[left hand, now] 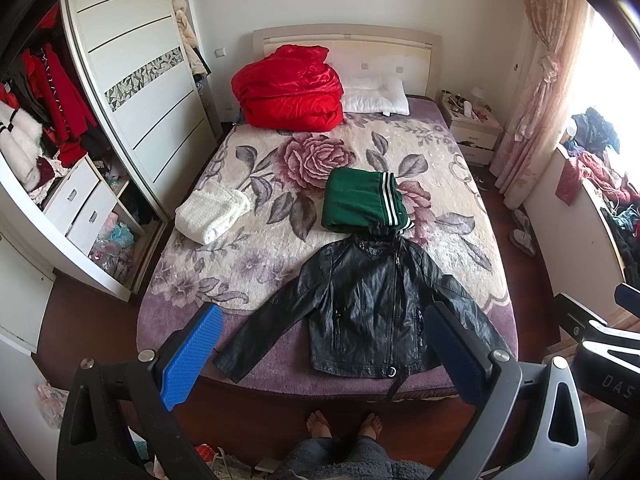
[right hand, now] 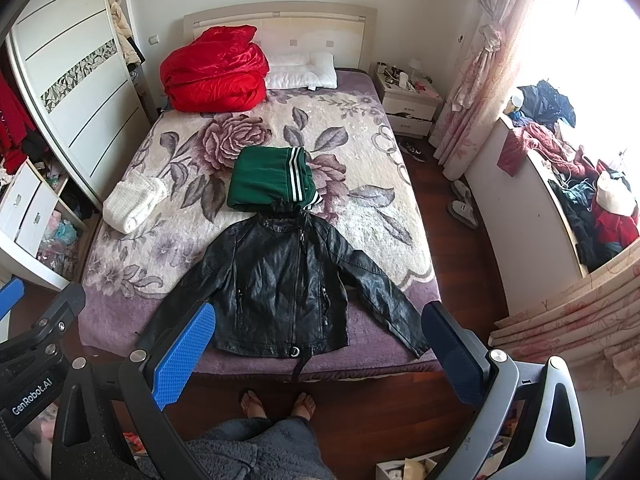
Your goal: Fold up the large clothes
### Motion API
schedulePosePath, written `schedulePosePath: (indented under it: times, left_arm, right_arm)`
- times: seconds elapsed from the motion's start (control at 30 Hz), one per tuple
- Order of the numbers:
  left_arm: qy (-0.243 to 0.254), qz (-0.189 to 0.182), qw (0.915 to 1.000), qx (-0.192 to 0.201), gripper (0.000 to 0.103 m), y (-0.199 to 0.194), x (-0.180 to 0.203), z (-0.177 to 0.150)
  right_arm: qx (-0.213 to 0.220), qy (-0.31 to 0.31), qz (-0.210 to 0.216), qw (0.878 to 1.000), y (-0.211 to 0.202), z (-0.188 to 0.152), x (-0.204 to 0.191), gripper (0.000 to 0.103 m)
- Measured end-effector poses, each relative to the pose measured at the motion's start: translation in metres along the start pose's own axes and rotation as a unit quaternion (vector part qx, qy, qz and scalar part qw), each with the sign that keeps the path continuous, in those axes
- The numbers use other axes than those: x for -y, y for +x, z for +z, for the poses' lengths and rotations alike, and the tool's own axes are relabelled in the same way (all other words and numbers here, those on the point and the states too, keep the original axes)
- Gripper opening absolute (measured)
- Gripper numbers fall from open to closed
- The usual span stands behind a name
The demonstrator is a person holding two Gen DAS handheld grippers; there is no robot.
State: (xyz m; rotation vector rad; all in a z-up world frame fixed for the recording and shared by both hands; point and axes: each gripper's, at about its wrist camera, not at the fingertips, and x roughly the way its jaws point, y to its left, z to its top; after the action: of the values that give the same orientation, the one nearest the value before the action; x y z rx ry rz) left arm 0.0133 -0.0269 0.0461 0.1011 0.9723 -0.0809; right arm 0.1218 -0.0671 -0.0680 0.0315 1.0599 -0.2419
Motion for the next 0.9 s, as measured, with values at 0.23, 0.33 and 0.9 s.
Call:
schedulePosePath:
  times: [0.23, 0.33, 0.9]
  left_arm:
    - [0.0, 0.001, 1.0, 0.002, 0.103, 0.01, 0.004, 0.012]
    - [0.004, 0.017, 0.9998, 0.01, 0.103, 0.035, 0.002, 0.017]
    - [0.043, 0.098, 0.9875, -0.115, 0.103, 0.358, 0.059, -0.027]
  right_arm:
    - [-0.002, 0.005, -0.006, 1.0, -0.015, 0.019, -0.016, 0.103]
    - [-0.002, 0.021, -0.018, 1.0, -0.004, 0.025, -0.018, 0.103]
    - [-0.183, 0.355, -0.014, 0.917, 0.395, -0.135, 0.201, 0.069]
